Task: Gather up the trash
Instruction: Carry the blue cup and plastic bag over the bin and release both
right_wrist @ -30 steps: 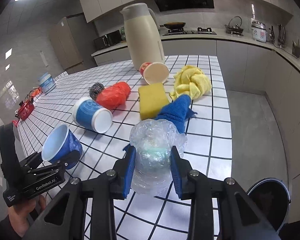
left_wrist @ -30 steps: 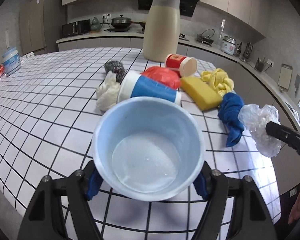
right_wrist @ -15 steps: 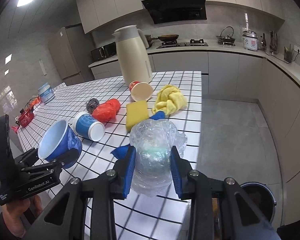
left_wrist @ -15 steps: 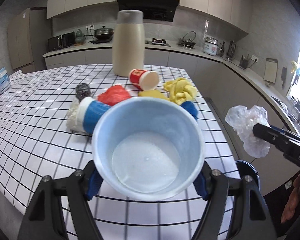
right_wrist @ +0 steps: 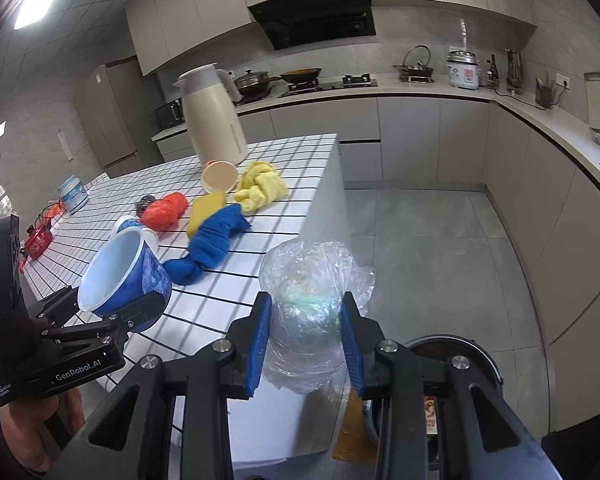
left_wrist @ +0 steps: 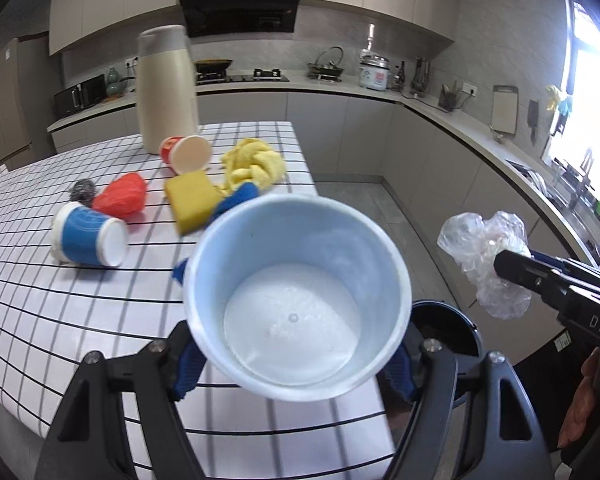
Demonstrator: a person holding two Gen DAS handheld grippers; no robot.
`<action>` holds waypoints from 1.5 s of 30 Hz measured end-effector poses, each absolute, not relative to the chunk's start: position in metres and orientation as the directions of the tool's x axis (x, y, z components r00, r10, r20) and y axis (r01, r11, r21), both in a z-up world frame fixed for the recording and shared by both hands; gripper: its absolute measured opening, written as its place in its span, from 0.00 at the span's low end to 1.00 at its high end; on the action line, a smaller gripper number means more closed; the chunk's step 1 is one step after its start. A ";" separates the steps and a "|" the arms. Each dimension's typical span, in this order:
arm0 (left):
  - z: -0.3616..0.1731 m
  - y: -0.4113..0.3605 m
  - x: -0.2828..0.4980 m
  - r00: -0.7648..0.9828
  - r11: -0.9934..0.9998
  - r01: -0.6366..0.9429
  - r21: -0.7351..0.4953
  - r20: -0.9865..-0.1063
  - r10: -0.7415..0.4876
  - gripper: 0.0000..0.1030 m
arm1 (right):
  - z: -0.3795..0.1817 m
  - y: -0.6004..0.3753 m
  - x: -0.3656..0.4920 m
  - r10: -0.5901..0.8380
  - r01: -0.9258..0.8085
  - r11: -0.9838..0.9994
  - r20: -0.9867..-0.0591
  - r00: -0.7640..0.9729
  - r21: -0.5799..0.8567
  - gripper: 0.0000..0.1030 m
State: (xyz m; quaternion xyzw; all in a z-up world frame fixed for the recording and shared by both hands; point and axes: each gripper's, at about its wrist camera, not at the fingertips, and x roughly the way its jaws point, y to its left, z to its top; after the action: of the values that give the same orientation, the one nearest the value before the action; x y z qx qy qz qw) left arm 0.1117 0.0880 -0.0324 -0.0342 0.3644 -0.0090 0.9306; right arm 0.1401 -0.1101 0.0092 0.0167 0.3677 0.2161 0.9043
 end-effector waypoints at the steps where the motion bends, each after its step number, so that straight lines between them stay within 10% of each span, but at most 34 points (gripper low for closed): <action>1: -0.033 0.079 0.113 0.733 0.998 0.002 -0.069 -0.679 -0.048 0.73 | 0.009 -0.122 0.139 0.395 -0.367 0.911 -0.659 0.640 0.189 0.35; 40: -0.208 -0.116 0.192 0.352 0.956 0.156 -0.250 -0.890 -0.290 0.82 | -0.196 -0.307 0.173 0.328 -0.367 0.908 -0.888 0.323 0.202 0.37; 42: -0.219 -0.107 0.201 0.359 0.969 0.115 -0.219 -0.900 -0.246 0.92 | -0.219 -0.303 0.184 0.297 -0.391 0.904 -0.912 0.282 0.173 0.58; 43: -0.223 -0.104 0.203 0.344 0.962 0.112 -0.247 -0.899 -0.271 0.92 | -0.235 -0.304 0.190 0.245 -0.387 0.913 -0.933 0.263 0.130 0.90; 45: -0.224 -0.102 0.204 0.338 0.965 0.122 -0.234 -0.904 -0.262 0.93 | -0.250 -0.309 0.196 0.261 -0.397 0.905 -0.934 0.242 0.151 0.96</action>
State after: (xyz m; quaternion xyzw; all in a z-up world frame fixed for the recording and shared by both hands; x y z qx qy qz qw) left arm 0.2041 -0.1021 -0.2241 -0.0622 0.5631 -0.1178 0.8156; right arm 0.1955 -0.3088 -0.2503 -0.0586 0.5790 0.2095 0.7858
